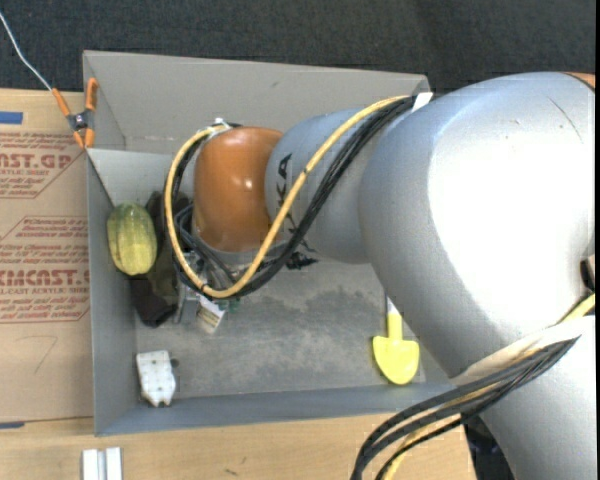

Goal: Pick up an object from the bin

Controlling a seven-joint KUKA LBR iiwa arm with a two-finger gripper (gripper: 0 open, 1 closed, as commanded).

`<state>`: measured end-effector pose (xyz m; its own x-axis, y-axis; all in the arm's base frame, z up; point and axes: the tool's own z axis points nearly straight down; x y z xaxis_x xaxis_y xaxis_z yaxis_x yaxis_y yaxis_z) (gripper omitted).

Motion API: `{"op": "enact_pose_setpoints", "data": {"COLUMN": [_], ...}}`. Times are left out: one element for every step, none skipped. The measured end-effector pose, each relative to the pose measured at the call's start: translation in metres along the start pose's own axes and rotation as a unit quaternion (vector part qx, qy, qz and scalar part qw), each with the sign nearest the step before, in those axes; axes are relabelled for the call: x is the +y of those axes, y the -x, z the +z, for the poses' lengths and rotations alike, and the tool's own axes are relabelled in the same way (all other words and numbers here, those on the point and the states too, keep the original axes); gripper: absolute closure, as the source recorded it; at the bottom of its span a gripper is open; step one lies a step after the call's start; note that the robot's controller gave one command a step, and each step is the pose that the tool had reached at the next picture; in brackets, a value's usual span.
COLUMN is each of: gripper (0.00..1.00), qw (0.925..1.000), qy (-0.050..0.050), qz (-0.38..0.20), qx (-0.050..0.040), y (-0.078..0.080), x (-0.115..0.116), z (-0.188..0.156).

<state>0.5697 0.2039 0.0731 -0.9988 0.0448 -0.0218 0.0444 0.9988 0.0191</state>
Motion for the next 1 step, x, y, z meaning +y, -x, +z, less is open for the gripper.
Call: {"op": "enact_pose_setpoints", "data": {"gripper": [0.0], "qw": [1.0], "qy": [-0.001], "qz": [0.004], "qx": [0.0012], "y": [-0.0028], "x": [-0.0018], "z": [-0.0023]}}
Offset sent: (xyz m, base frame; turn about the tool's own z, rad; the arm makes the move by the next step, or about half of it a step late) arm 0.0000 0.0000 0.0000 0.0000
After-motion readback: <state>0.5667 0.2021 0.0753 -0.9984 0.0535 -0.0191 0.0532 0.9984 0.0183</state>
